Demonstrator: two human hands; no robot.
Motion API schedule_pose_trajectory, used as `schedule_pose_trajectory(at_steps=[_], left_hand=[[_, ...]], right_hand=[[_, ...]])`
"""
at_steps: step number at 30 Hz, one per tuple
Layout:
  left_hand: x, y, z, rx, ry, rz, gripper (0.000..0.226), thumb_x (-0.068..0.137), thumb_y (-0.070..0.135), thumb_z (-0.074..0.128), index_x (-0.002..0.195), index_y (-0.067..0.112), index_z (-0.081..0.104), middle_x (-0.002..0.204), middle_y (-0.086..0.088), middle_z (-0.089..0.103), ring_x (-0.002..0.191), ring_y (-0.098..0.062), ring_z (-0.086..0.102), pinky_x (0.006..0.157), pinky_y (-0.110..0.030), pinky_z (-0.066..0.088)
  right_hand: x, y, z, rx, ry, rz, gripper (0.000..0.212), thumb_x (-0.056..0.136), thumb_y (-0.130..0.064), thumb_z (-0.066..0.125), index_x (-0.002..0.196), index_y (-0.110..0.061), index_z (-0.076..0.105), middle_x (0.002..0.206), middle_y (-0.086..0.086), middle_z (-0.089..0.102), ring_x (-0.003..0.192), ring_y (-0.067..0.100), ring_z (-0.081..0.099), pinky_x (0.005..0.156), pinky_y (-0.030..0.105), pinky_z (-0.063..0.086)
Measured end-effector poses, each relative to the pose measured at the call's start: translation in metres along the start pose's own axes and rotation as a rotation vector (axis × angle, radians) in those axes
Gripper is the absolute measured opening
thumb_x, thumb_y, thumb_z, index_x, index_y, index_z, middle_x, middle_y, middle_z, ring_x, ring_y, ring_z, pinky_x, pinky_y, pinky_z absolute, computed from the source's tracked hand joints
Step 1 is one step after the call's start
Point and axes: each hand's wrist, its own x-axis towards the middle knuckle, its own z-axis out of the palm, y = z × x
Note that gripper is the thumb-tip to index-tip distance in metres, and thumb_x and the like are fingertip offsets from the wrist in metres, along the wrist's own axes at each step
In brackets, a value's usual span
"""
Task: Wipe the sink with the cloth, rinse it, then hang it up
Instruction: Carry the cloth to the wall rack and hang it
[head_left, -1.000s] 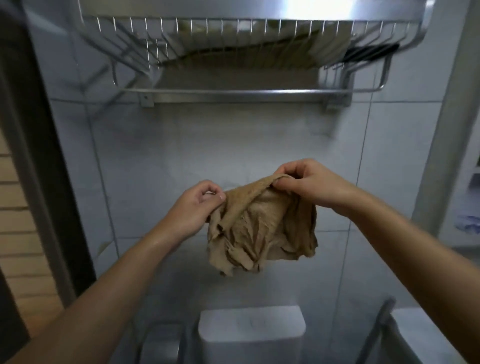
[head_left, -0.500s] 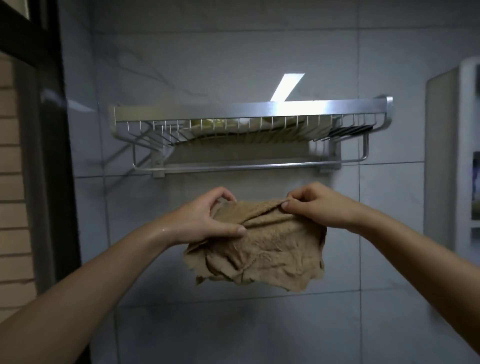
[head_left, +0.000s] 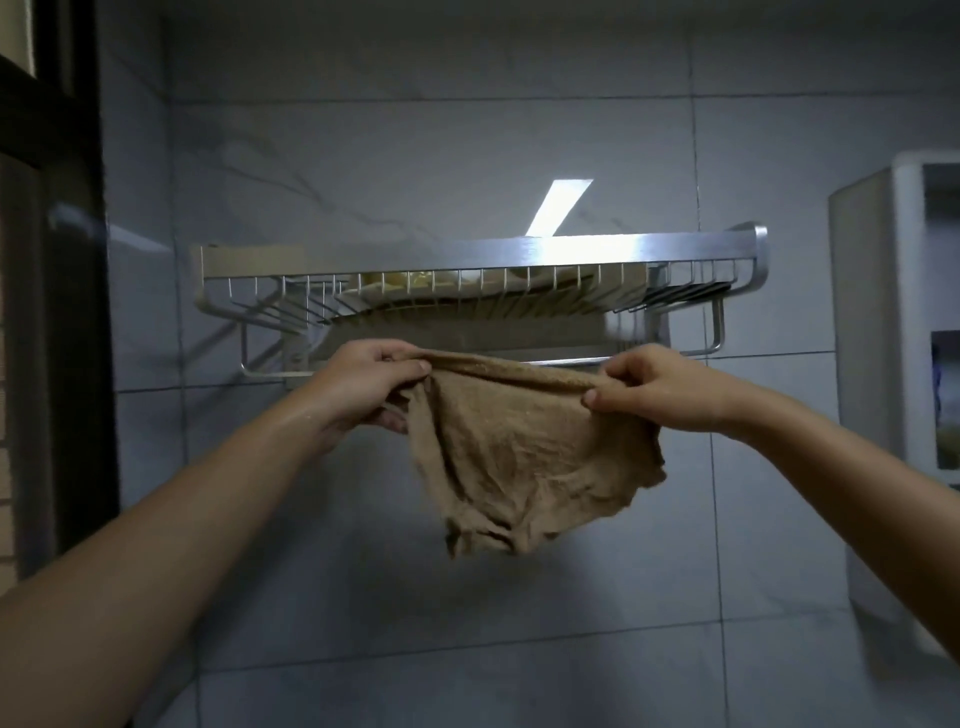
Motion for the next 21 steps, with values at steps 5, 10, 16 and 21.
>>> schedule_pose_trajectory(at_steps=[5, 10, 16, 21], left_hand=[[0.037, 0.001, 0.005, 0.500, 0.380, 0.257, 0.024, 0.090, 0.028, 0.072, 0.108, 0.013, 0.077, 0.085, 0.003, 0.066, 0.086, -0.022, 0.066, 0.067, -0.027, 0.043], [0.058, -0.009, 0.020, 0.661, 0.372, 0.207, 0.024, 0.092, 0.035, 0.066, 0.105, 0.018, 0.078, 0.099, -0.007, 0.075, 0.095, -0.031, 0.067, 0.067, -0.030, 0.040], [0.091, 0.000, 0.016, 0.924, 0.169, -0.050, 0.048, 0.090, 0.054, 0.053, 0.124, 0.024, 0.068, 0.120, -0.007, 0.071, 0.106, -0.028, 0.067, 0.081, -0.029, 0.050], [0.080, 0.011, 0.018, 0.833, -0.019, -0.101, 0.028, 0.099, 0.047, 0.051, 0.109, 0.023, 0.063, 0.097, -0.004, 0.066, 0.067, -0.018, 0.064, 0.057, -0.025, 0.043]], right_hand=[[0.037, 0.012, -0.006, -0.325, 0.402, -0.127, 0.013, 0.093, -0.038, 0.056, 0.095, -0.026, 0.058, 0.086, -0.006, 0.060, 0.077, 0.012, 0.058, 0.062, 0.026, 0.046], [0.068, 0.040, -0.004, -0.449, 0.422, -0.164, 0.031, 0.098, -0.039, 0.036, 0.091, -0.021, 0.060, 0.088, 0.000, 0.060, 0.081, 0.019, 0.057, 0.067, 0.032, 0.041], [0.099, 0.056, -0.012, -0.350, 0.339, 0.079, 0.016, 0.095, -0.031, 0.053, 0.100, -0.023, 0.066, 0.095, 0.003, 0.067, 0.084, 0.018, 0.062, 0.068, 0.033, 0.053], [0.103, 0.058, -0.015, -0.225, 0.300, 0.098, 0.019, 0.092, -0.033, 0.061, 0.108, -0.023, 0.065, 0.105, 0.000, 0.066, 0.095, 0.019, 0.062, 0.080, 0.034, 0.053]])
